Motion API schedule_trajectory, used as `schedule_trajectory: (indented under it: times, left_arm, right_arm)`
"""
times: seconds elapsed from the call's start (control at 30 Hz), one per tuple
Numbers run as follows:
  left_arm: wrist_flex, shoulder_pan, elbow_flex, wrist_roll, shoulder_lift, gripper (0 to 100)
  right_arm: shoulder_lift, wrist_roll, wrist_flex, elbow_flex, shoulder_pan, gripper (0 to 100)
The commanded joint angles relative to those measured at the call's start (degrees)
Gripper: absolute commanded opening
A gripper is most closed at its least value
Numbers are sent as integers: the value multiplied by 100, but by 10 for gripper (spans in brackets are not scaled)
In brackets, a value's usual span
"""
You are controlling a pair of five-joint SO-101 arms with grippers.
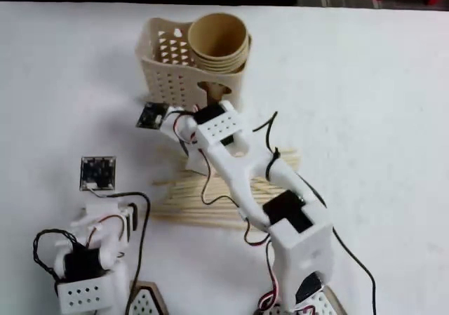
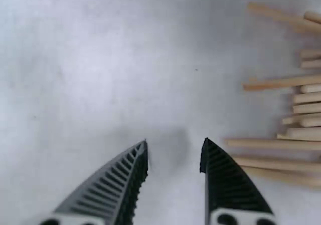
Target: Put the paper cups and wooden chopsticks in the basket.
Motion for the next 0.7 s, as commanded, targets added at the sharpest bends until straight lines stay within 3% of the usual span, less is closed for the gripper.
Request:
schedule_trajectory:
  times: [0.0, 0.2, 0.37, 0.67]
  left_arm:
    - [44, 84, -26, 70, -57, 181]
    - [44, 84, -26, 70, -57, 181]
    - [44, 84, -26, 70, -57, 181]
    - [44, 84, -26, 70, -57, 181]
  right_arm:
    - [31, -62, 57, -220, 31, 176]
    - [295, -26, 48, -229, -110, 161]
    - [295, -62, 84, -396, -110, 14]
    - [-356, -70, 655, -501, -101, 19]
